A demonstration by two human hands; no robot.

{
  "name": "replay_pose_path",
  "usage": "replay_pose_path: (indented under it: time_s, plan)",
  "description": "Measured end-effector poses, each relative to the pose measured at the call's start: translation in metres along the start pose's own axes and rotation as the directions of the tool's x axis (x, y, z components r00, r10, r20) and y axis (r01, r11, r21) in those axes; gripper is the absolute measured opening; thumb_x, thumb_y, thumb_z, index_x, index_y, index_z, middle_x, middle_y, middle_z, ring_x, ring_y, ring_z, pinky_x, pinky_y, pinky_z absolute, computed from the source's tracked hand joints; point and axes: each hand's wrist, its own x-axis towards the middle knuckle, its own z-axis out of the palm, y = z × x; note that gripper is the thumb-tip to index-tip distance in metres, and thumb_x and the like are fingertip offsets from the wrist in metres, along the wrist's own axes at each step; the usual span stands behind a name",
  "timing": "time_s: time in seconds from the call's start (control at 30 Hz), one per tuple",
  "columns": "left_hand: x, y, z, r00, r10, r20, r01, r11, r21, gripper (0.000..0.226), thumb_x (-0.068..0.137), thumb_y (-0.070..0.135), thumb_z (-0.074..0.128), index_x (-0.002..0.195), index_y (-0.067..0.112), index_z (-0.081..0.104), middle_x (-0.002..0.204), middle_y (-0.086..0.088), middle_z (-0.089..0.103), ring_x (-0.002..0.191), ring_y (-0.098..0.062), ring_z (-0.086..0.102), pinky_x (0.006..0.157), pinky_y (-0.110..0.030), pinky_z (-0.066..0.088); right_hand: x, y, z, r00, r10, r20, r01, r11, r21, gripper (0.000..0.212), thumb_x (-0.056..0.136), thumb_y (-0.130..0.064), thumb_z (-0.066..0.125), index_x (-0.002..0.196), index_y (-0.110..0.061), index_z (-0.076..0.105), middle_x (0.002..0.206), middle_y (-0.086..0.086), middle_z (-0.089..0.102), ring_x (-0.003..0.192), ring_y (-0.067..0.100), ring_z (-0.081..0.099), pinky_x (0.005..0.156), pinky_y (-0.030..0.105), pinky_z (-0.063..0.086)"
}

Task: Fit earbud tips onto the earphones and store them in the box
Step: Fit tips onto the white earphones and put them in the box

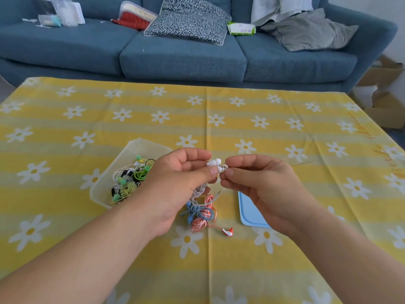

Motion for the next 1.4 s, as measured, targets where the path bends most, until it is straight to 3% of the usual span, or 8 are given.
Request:
replay_pose_path:
  time_s: [0.37,0.53,0.7,0.83,0.97,1.07,1.2,1.4]
  plan:
    - [0.000,0.000,0.003,1.000,0.010,-0.011,-0.010,1.000,-0.003,0.025,0.086,0.005,0.078,0.109,0.015,0.071,0.098,-0.009,0.080,0.085,-0.020,0.075,0.078,-0.040,0.058,-0.001,0.000,0.001,0.999,-0.043,-0.022,0.041,0.997,-0.061,0.016,0.080,0.013,0.073,0.092,0.003,0.075,0.078,0.015,0.074,0.073,0.030,0.074,0.081,0.035,0.063]
    - [0.000,-0.001,0.005,0.999,0.040,-0.035,-0.039,0.999,0.032,0.025,0.087,0.006,0.078,0.108,0.015,0.071,0.092,-0.007,0.080,0.082,-0.018,0.074,0.086,-0.048,0.059,-0.004,0.000,0.004,0.997,-0.075,-0.037,0.074,0.997,-0.015,0.014,0.081,0.016,0.071,0.089,0.005,0.071,0.078,0.018,0.073,0.077,0.033,0.076,0.074,0.033,0.063]
    - [0.001,-0.006,0.010,0.994,0.069,-0.083,-0.065,0.996,0.057,0.018,0.090,0.004,0.075,0.104,0.016,0.072,0.085,-0.006,0.078,0.080,-0.015,0.072,0.087,-0.052,0.059,-0.007,0.003,0.010,0.988,-0.122,-0.096,0.116,0.991,-0.062,0.014,0.083,0.017,0.070,0.083,0.004,0.070,0.077,0.015,0.073,0.082,0.037,0.078,0.078,0.037,0.064]
    - [0.002,-0.008,0.014,0.986,0.100,-0.130,-0.095,0.994,0.044,0.017,0.090,0.004,0.074,0.103,0.016,0.071,0.091,-0.010,0.078,0.077,-0.012,0.072,0.080,-0.042,0.061,-0.008,0.007,0.015,0.976,-0.161,-0.148,0.146,0.983,-0.110,0.011,0.083,0.012,0.074,0.086,0.002,0.072,0.084,0.019,0.076,0.081,0.034,0.078,0.084,0.043,0.063]
    - [0.002,-0.009,0.017,0.978,0.120,-0.169,-0.117,0.993,0.023,0.017,0.090,0.004,0.074,0.102,0.016,0.071,0.082,-0.004,0.078,0.068,-0.004,0.069,0.060,-0.018,0.055,-0.008,0.009,0.018,0.965,-0.187,-0.187,0.157,0.974,-0.161,0.015,0.082,0.009,0.076,0.081,-0.007,0.076,0.082,0.013,0.077,0.079,0.031,0.079,0.089,0.049,0.061]
    - [0.004,-0.010,0.019,0.976,0.121,-0.180,-0.120,0.993,0.018,0.017,0.090,0.004,0.074,0.102,0.015,0.071,0.083,-0.005,0.077,0.066,-0.003,0.068,0.059,-0.015,0.053,-0.008,0.010,0.019,0.959,-0.203,-0.197,0.163,0.965,-0.203,0.016,0.082,0.007,0.076,0.081,-0.008,0.076,0.079,0.010,0.078,0.078,0.027,0.079,0.089,0.048,0.061]
    - [0.006,-0.009,0.020,0.976,0.111,-0.189,-0.112,0.994,0.005,0.016,0.089,0.007,0.076,0.100,0.017,0.071,0.082,-0.003,0.077,0.068,-0.007,0.069,0.058,-0.019,0.054,-0.007,0.009,0.016,0.951,-0.238,-0.199,0.180,0.946,-0.271,0.017,0.084,0.006,0.074,0.083,-0.010,0.077,0.079,0.008,0.079,0.079,0.024,0.079,0.086,0.047,0.062]
    - [0.008,-0.007,0.019,0.981,0.015,-0.193,-0.030,0.997,-0.072,0.015,0.091,0.011,0.076,0.104,0.014,0.071,0.089,-0.007,0.080,0.070,-0.014,0.073,0.072,-0.038,0.061,-0.008,0.010,0.014,0.944,-0.283,-0.171,0.222,0.925,-0.307,0.023,0.089,0.009,0.066,0.095,-0.012,0.075,0.086,0.004,0.080,0.086,0.020,0.078,0.081,0.041,0.063]
